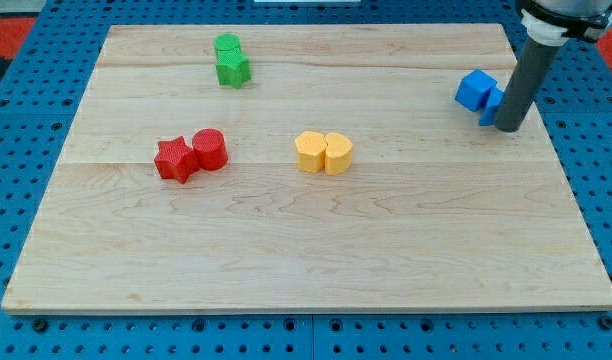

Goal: Slide the blue cube slightly left

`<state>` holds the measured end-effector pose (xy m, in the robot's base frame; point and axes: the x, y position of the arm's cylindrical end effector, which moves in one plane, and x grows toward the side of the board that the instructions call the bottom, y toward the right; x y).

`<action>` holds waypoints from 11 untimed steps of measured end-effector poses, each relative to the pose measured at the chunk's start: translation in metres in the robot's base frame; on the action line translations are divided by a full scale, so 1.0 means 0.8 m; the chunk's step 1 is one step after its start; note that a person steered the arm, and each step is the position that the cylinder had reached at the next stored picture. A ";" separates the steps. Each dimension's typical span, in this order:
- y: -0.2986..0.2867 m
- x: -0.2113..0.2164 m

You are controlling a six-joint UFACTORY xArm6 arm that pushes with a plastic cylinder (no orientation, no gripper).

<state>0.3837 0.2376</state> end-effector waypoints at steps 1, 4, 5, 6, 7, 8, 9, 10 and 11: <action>0.000 -0.012; 0.030 -0.009; 0.063 -0.008; 0.061 -0.046; 0.030 -0.076; 0.005 -0.093; -0.013 -0.109; -0.023 -0.112; -0.029 -0.107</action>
